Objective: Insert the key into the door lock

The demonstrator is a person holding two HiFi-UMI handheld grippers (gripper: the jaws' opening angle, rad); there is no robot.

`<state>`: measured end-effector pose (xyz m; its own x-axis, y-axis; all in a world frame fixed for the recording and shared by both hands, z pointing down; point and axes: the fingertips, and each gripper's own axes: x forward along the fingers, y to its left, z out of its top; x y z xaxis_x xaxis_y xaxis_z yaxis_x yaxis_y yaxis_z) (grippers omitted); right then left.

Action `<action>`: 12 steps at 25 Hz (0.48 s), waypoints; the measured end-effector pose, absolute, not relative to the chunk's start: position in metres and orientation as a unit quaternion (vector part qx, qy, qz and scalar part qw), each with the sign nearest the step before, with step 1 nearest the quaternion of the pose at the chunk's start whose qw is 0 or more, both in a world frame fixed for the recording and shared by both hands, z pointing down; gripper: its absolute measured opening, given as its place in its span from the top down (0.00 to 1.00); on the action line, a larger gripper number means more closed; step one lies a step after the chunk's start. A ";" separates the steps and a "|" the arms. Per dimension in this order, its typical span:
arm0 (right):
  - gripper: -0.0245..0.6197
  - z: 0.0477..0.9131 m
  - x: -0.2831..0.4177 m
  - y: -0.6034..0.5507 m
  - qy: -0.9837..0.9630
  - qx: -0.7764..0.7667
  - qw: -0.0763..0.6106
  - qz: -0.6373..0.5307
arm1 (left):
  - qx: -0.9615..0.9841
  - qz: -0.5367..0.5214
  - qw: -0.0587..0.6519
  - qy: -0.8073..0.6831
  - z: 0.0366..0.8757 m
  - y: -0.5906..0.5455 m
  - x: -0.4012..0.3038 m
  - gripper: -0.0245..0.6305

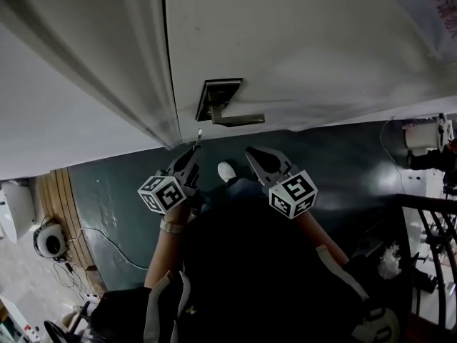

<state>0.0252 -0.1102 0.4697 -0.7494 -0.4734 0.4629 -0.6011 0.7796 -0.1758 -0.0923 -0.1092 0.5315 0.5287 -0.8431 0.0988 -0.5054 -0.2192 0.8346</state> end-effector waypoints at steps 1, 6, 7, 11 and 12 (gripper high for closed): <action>0.93 0.470 0.030 -0.111 -0.919 0.299 0.201 0.160 | 0.757 -0.196 0.442 -0.440 0.532 -0.113 -0.088 0.92; 0.93 0.470 0.051 -0.111 -0.907 0.331 0.203 0.163 | 0.747 -0.224 0.461 -0.424 0.534 -0.130 -0.075 0.92; 0.93 0.469 0.055 -0.112 -0.905 0.337 0.204 0.163 | 0.742 -0.231 0.466 -0.423 0.534 -0.133 -0.074 0.92; 0.93 0.467 0.067 -0.113 -0.898 0.355 0.202 0.162 | 0.725 -0.254 0.481 -0.422 0.537 -0.143 -0.073 0.92; 0.93 0.467 0.069 -0.113 -0.897 0.359 0.202 0.162 | 0.722 -0.259 0.486 -0.419 0.536 -0.144 -0.071 0.92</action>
<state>0.0693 -0.1127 0.4666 -0.6612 -0.5781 0.4781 -0.7089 0.6899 -0.1463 -0.0714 -0.1444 0.5362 0.5140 -0.8572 0.0332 -0.3529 -0.1760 0.9189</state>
